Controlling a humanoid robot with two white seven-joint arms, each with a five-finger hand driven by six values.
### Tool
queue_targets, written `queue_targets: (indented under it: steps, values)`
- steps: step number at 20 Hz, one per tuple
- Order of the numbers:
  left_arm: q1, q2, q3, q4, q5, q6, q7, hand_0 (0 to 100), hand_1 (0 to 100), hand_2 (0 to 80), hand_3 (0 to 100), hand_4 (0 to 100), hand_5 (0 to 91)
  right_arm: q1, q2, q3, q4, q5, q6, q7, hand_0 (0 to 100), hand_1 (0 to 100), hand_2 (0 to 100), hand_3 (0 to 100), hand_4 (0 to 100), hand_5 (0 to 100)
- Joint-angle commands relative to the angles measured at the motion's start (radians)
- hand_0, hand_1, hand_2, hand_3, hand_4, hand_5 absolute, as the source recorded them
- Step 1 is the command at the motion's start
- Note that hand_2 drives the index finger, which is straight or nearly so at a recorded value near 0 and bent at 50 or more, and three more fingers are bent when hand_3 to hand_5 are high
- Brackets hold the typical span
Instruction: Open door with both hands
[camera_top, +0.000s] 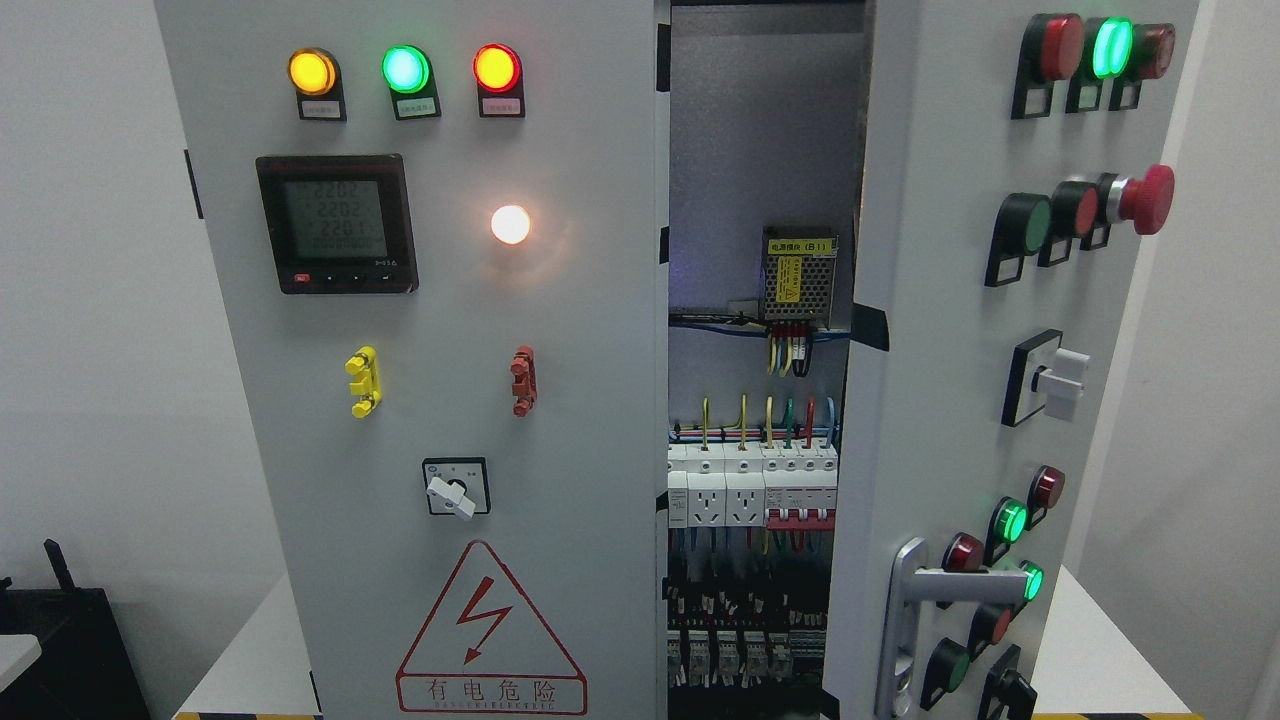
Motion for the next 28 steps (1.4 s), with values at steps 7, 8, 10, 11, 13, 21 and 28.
queue_targets:
  steps: [7, 8, 10, 11, 13, 21, 28]
  values:
    - [-0.341, 0.243, -0.036, -0.061, 0.278, 0.041, -0.016, 0, 0, 0.0, 0, 4, 0.0, 0.000, 0.000, 0.000, -0.001, 0.011, 0.000, 0.000, 0, 0, 0, 0, 0, 0]
    - [-0.386, 0.259, -0.054, -0.063, 0.299, 0.054, -0.017, 0, 0, 0.0, 0, 4, 0.0, 0.000, 0.000, 0.000, 0.001, 0.011, 0.000, 0.001, 0, 0, 0, 0, 0, 0]
    - [-0.466, 0.264, -0.086, -0.064, 0.309, 0.074, -0.032, 0, 0, 0.0, 0, 4, 0.0, 0.000, 0.000, 0.000, -0.001, 0.011, 0.000, 0.000, 0, 0, 0, 0, 0, 0]
    - [-0.506, 0.262, -0.103, -0.064, 0.310, 0.094, -0.037, 0, 0, 0.0, 0, 4, 0.0, 0.000, 0.000, 0.000, 0.001, 0.011, 0.000, 0.001, 0, 0, 0, 0, 0, 0]
    - [-0.596, 0.253, -0.155, -0.064, 0.315, 0.129, -0.048, 0, 0, 0.0, 0, 4, 0.0, 0.000, 0.000, 0.000, -0.001, 0.011, 0.001, 0.000, 0, 0, 0, 0, 0, 0]
    - [-0.955, 0.219, -0.471, -0.055, 0.330, 0.141, -0.048, 0, 0, 0.0, 0, 4, 0.0, 0.000, 0.000, 0.000, -0.001, 0.011, 0.001, 0.000, 0, 0, 0, 0, 0, 0]
    - [-1.188, 0.124, -0.657, 0.035, 0.379, 0.264, -0.051, 0, 0, 0.0, 0, 4, 0.0, 0.000, 0.000, 0.002, -0.001, 0.011, 0.001, 0.001, 0, 0, 0, 0, 0, 0]
